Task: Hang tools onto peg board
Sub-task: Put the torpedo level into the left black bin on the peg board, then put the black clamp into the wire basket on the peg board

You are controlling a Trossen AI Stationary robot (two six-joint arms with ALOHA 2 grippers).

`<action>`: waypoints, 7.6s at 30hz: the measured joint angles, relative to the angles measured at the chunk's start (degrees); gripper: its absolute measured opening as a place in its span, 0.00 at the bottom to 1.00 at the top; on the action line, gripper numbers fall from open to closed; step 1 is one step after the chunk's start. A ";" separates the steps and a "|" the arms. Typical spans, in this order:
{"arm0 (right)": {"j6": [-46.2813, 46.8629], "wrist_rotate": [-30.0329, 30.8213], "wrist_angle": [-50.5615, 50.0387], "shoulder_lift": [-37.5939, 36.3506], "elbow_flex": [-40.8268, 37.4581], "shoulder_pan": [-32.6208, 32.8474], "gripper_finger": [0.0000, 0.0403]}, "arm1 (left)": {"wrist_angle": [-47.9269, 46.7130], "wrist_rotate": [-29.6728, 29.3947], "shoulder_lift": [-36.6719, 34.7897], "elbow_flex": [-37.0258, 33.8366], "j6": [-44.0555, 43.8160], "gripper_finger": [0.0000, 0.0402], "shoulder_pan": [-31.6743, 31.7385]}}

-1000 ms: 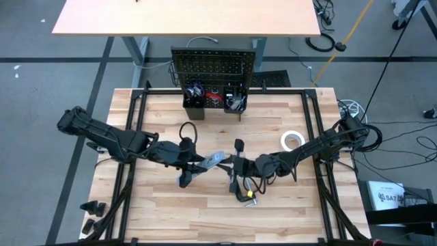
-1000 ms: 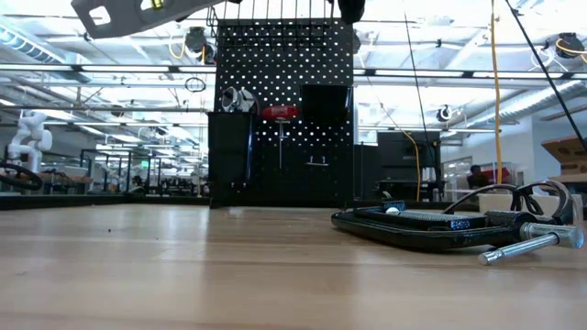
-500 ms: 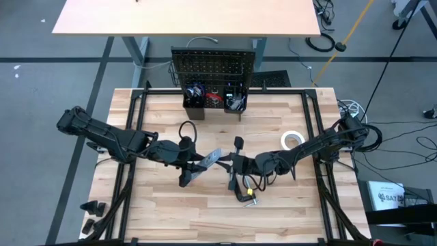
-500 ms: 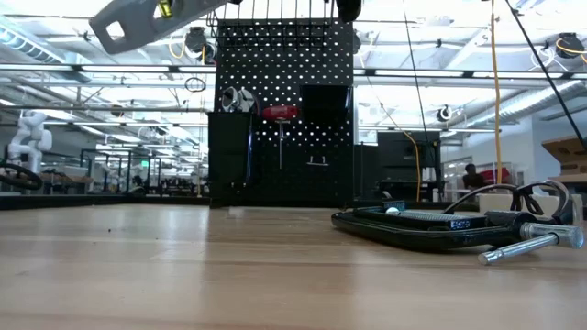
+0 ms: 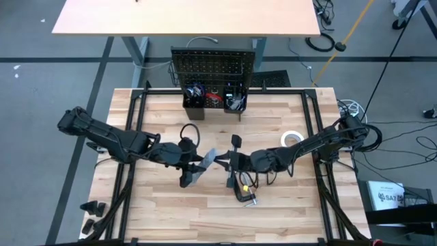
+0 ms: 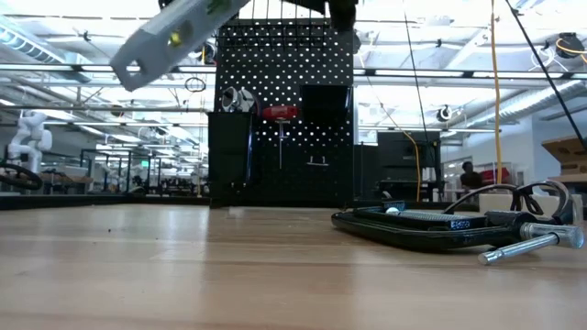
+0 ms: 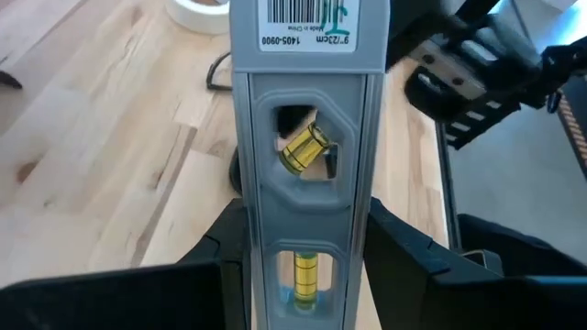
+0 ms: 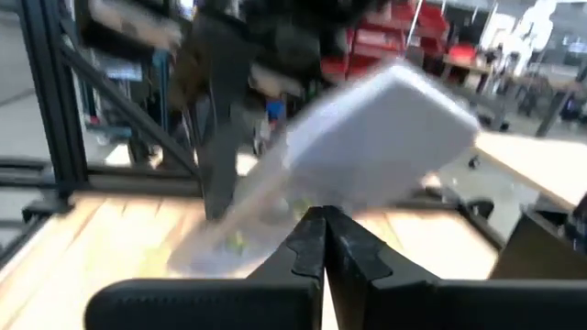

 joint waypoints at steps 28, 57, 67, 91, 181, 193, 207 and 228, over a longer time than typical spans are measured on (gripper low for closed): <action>30.25 28.30 -51.67 -8.08 -0.61 8.31 0.00 | -10.80 -80.74 -4.99 -6.77 -37.42 0.32 -7.42; 32.20 30.67 -51.47 -8.08 -3.94 6.71 0.00 | -2.86 -81.07 -9.66 -11.26 -43.58 0.32 15.09; 32.03 30.73 -51.37 -8.08 -3.94 6.73 0.00 | 1.93 -73.12 -9.64 -11.26 -42.61 0.32 22.38; 32.20 30.71 -51.34 -8.08 -3.94 6.73 0.00 | 20.79 -61.11 -3.56 -11.26 -18.64 0.32 26.45; 25.02 12.88 -41.61 -8.04 -3.94 4.78 0.00 | -10.70 -8.36 -22.89 -12.91 4.36 0.00 27.56; 35.06 -2.51 -38.16 -8.04 -3.92 4.59 0.00 | 21.28 10.10 -22.36 -31.74 6.41 0.00 9.66; 63.55 -9.95 -54.97 -8.02 -3.92 7.22 0.00 | 30.31 -1.74 -22.07 -39.08 0.12 0.00 5.24; 76.36 -14.42 -59.05 -5.81 -3.87 5.21 0.47 | 35.12 -8.26 -14.95 -39.08 12.52 0.11 5.44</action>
